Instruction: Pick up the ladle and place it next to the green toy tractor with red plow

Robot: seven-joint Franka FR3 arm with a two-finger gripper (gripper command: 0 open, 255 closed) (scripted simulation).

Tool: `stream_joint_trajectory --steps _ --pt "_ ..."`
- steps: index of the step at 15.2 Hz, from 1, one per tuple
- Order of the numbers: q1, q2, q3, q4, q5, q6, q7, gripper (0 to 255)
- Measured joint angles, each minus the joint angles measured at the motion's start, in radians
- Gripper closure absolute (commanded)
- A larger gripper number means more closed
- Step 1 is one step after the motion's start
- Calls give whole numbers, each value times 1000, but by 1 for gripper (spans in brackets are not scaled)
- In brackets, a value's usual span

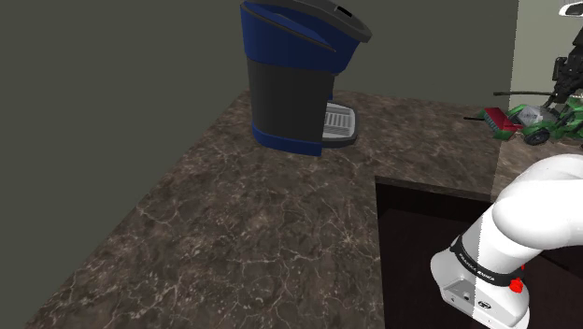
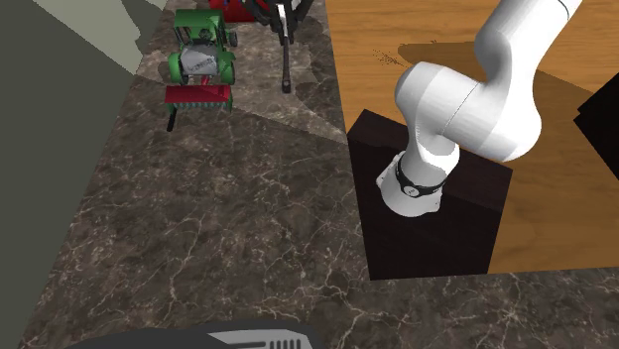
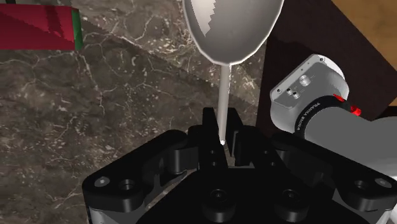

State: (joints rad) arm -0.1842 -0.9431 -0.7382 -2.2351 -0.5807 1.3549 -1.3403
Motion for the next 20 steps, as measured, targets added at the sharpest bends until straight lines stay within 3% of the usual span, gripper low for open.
stream_joint_trajectory --steps 10,17,20 --pt "-32 -22 -177 154 -167 -47 -252 255" --pt "12 1 -319 316 -260 -56 -418 255" --pt "60 21 -395 425 -296 -64 -499 255"
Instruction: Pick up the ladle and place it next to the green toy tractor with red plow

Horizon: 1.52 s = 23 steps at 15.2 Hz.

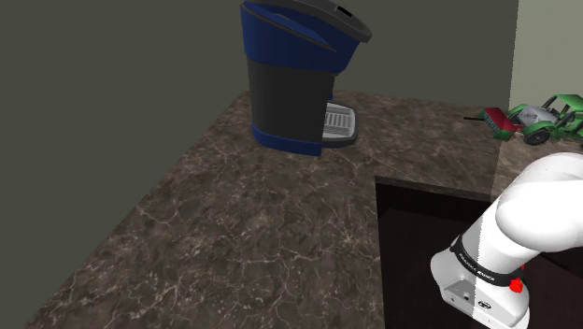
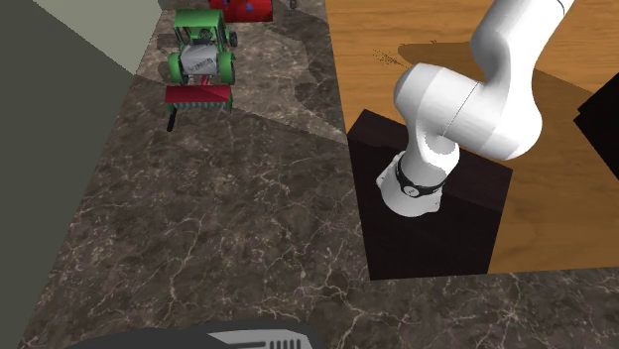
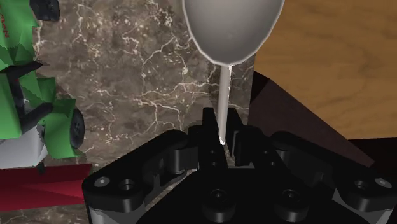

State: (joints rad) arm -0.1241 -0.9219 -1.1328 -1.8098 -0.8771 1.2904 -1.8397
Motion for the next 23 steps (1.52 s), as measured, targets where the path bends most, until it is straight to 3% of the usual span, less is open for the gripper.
stream_joint_trajectory --steps 5,10,11,14,23 --pt "84 9 -122 158 -60 -3 -119 255" --pt "225 16 -260 395 -120 -34 -259 255" --pt "235 10 -272 406 -128 -29 -267 255" --pt "244 -5 -293 400 -144 -9 -269 255" --pt "197 -56 -312 284 -175 70 -232 255"
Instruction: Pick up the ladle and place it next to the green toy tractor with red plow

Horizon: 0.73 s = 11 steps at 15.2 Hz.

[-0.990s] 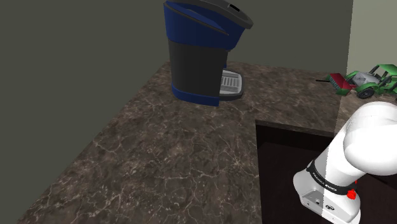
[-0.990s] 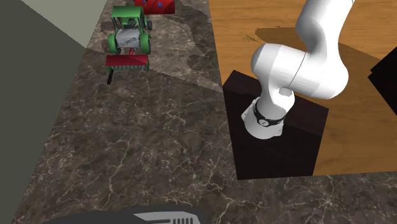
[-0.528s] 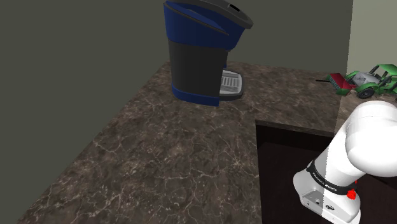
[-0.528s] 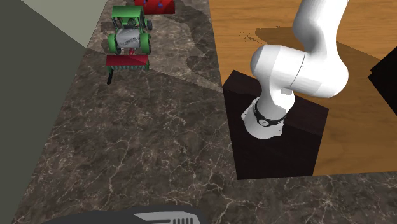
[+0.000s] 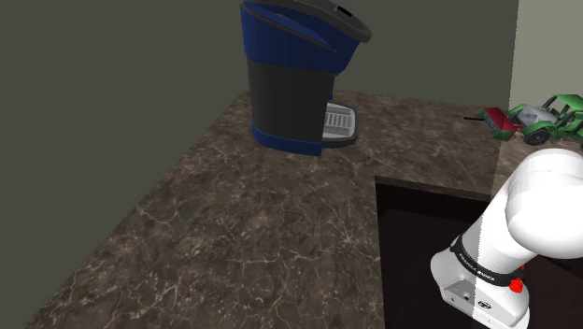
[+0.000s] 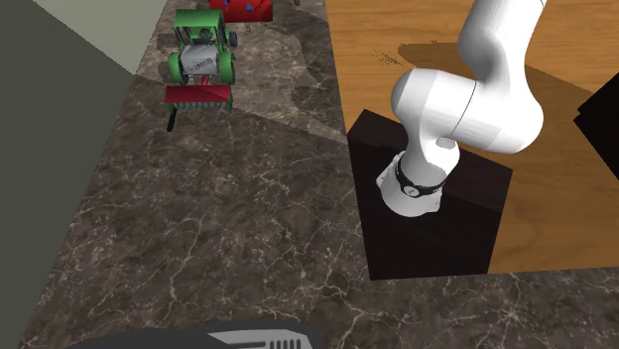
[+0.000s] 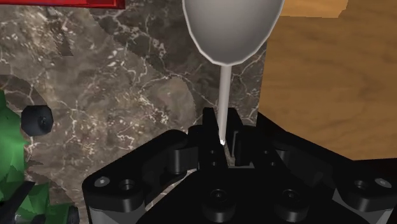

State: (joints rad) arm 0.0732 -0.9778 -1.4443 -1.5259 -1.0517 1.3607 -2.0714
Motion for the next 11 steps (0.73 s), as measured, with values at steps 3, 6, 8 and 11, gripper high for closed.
stream_joint_trajectory --steps 3,6,8,11 --pt "-8 -15 -11 -31 -12 25 12 255" --pt "-26 -32 -18 -73 -24 52 27 255" --pt "-28 -43 -29 -91 -34 69 34 255" --pt "-42 -58 -39 -125 -47 93 45 255"
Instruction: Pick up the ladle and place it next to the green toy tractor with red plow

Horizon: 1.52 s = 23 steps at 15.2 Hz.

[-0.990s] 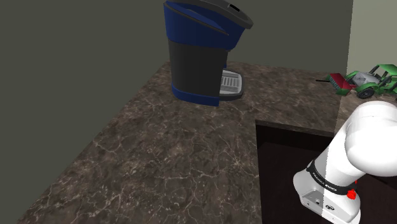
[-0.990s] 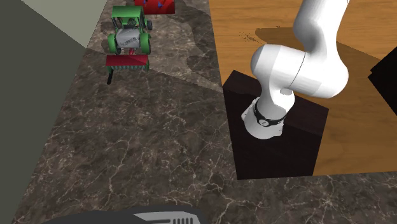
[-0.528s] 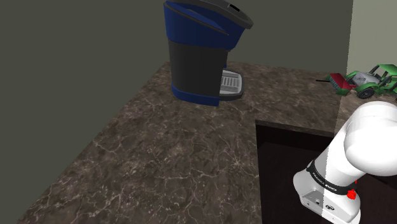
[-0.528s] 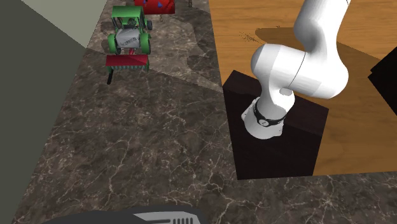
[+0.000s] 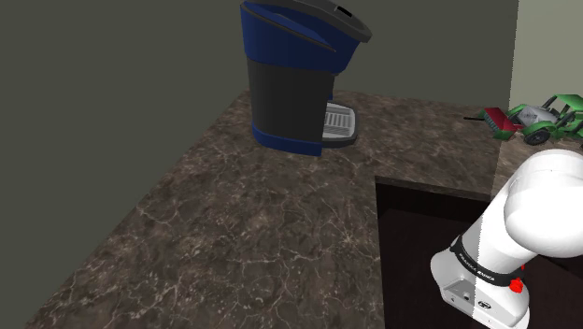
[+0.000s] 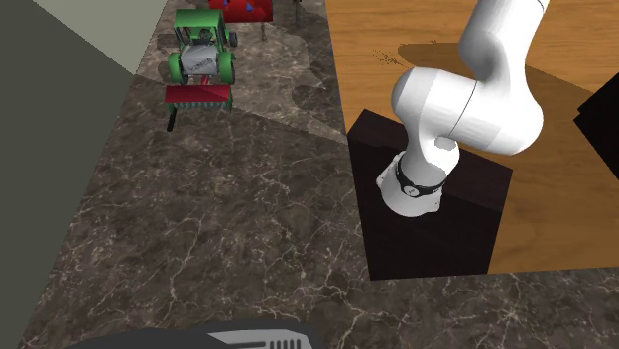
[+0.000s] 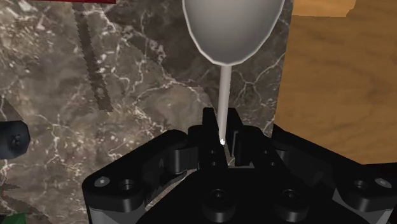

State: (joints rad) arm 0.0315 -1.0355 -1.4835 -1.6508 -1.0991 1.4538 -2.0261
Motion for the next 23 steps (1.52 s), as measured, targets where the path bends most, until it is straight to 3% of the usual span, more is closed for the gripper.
stream_joint_trajectory --steps 16,23 --pt "-12 -80 -98 -108 -90 123 48 255" --pt "-10 -87 -109 -114 -99 134 52 255"
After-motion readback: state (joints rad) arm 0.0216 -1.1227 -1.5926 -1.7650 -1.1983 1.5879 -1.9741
